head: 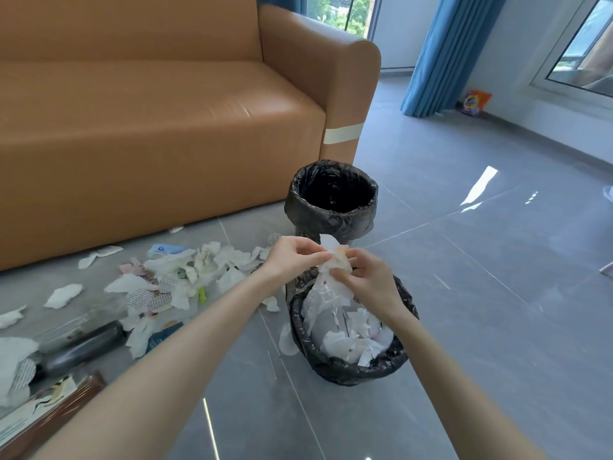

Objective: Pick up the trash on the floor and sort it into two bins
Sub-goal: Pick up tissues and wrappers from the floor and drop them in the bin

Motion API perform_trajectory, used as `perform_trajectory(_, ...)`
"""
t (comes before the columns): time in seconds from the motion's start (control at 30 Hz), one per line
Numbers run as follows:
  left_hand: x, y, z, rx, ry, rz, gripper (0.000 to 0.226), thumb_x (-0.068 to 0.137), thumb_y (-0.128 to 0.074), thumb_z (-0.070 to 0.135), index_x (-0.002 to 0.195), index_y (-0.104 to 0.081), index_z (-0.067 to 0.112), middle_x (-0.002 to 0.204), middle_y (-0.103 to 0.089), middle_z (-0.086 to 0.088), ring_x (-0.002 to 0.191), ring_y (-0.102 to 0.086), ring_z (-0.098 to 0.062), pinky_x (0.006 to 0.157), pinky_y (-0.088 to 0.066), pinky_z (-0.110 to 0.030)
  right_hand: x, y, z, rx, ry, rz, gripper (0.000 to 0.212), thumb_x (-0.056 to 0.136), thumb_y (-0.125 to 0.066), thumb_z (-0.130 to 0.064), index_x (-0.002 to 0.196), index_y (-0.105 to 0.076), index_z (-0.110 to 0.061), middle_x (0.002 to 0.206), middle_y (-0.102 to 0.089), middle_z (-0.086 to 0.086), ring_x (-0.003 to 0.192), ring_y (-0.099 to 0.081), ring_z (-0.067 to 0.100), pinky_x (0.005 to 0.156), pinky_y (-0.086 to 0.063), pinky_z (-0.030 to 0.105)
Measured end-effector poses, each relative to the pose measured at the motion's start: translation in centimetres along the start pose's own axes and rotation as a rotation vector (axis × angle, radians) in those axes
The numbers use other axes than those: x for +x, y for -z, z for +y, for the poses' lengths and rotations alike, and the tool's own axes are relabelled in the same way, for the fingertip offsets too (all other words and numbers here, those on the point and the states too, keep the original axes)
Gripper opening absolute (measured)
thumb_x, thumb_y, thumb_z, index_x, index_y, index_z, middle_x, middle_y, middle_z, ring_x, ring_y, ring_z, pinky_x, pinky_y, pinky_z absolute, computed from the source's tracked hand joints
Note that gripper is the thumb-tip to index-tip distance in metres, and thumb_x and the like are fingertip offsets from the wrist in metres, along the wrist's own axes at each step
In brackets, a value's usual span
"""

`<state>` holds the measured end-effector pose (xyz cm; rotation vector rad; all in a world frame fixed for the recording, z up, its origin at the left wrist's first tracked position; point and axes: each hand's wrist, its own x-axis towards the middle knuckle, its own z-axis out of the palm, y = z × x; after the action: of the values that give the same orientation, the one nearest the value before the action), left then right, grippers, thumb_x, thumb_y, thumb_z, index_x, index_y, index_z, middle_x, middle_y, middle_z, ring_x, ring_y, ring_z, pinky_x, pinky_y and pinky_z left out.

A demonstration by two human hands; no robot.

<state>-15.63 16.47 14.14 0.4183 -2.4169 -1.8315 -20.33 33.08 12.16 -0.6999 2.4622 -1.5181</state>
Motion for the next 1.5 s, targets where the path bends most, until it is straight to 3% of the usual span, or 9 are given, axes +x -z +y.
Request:
perform_trajectory(0.2,-0.4,0.7,0.8,0.070,-0.029,-0.018,0.029,0.090,-0.060,0.026,0.119,-0.062,0.022,0.103,-0.062,-0.001,0.086,-0.056,-0.011,0.069,-0.044,-0.017,0.8,2.5,-2.7,0.107,-0.036,0.196,0.014,0.080,-0.075,-0.022,0.092,-0.068,-0.020,0.084,-0.070,-0.008,0.080,-0.068,0.011,0.073,-0.057,0.029)
perform_trajectory(0.4,-1.1,-0.4,-1.6,0.441,0.029,-0.219,0.070,0.081,-0.069,0.038,0.140,-0.032,0.038,0.108,-0.045,-0.006,0.089,-0.048,-0.015,0.077,-0.041,-0.027,2.0,6.0,-6.3,0.600,-0.166,0.023,0.034,0.085,-0.068,-0.014,0.115,-0.063,0.000,0.103,-0.071,0.012,0.091,-0.070,0.025,0.083,-0.057,0.035)
perform_trajectory(0.57,-1.5,-0.7,-1.8,0.580,0.025,-0.132,0.024,0.093,-0.055,0.032,0.112,-0.065,0.021,0.106,-0.064,-0.013,0.099,-0.059,-0.028,0.079,-0.049,-0.038,2.2,7.0,-8.0,0.926,-0.249,-0.046,0.015,0.092,-0.055,-0.009,0.099,-0.063,0.001,0.082,-0.072,0.007,0.072,-0.070,0.013,0.068,-0.057,0.020)
perform_trajectory(0.7,-0.8,1.1,-2.9,0.598,0.125,-0.056,0.023,0.093,-0.053,0.031,0.092,-0.071,0.017,0.085,-0.067,-0.004,0.077,-0.060,-0.022,0.062,-0.042,-0.028,2.2,7.4,-7.2,1.042,-0.242,0.079,0.015,0.093,-0.055,-0.010,0.099,-0.063,0.001,0.082,-0.072,0.005,0.073,-0.070,0.013,0.067,-0.057,0.019)
perform_trajectory(0.87,-0.2,2.0,0.0,0.109,0.203,-0.144,0.032,0.098,-0.048,0.029,0.094,-0.069,0.005,0.090,-0.067,0.002,0.063,-0.053,-0.008,0.052,-0.045,-0.015,2.0,7.0,-4.8,0.680,-0.255,0.276,0.031,0.087,-0.066,-0.010,0.116,-0.060,-0.001,0.100,-0.070,0.011,0.086,-0.067,0.023,0.073,-0.059,0.029)
perform_trajectory(1.07,0.1,-0.8,3.0,-0.229,0.191,-0.341,0.027,0.098,-0.045,0.033,0.098,-0.066,0.017,0.098,-0.066,0.004,0.079,-0.058,-0.009,0.078,-0.051,-0.024,1.4,6.3,-2.8,0.201,-0.206,0.408,0.026,0.081,-0.074,-0.029,0.102,-0.064,-0.018,0.096,-0.070,0.007,0.084,-0.066,0.019,0.079,-0.054,0.037)
perform_trajectory(1.2,-0.5,-3.0,1.6,-0.008,0.214,-0.380,0.034,0.099,-0.044,0.028,0.128,-0.049,0.010,0.106,-0.065,0.003,0.084,-0.060,-0.011,0.080,-0.052,-0.027,0.8,6.0,-1.4,-0.037,-0.214,0.377,0.024,0.081,-0.071,-0.030,0.102,-0.067,-0.018,0.093,-0.068,0.003,0.085,-0.065,0.021,0.076,-0.054,0.034)
perform_trajectory(1.33,-0.6,-3.1,-1.0,0.281,0.306,-0.396,0.066,0.096,-0.047,0.023,0.149,-0.011,0.009,0.129,-0.054,-0.007,0.102,-0.061,-0.018,0.084,-0.053,-0.032,-0.4,4.6,1.2,-0.325,-0.331,0.107,0.035,0.084,-0.066,-0.019,0.118,-0.063,-0.010,0.110,-0.066,0.011,0.092,-0.060,0.021,0.079,-0.048,0.031)
perform_trajectory(1.5,-0.6,-1.0,-1.0,0.425,0.244,-0.420,0.045,0.098,-0.041,0.021,0.141,-0.032,0.014,0.114,-0.048,-0.005,0.096,-0.055,-0.019,0.084,-0.053,-0.032,-1.5,2.8,2.5,-0.494,-0.339,-0.078,0.055,0.085,-0.064,-0.019,0.137,-0.046,-0.015,0.127,-0.059,0.009,0.107,-0.059,0.024,0.086,-0.046,0.031)
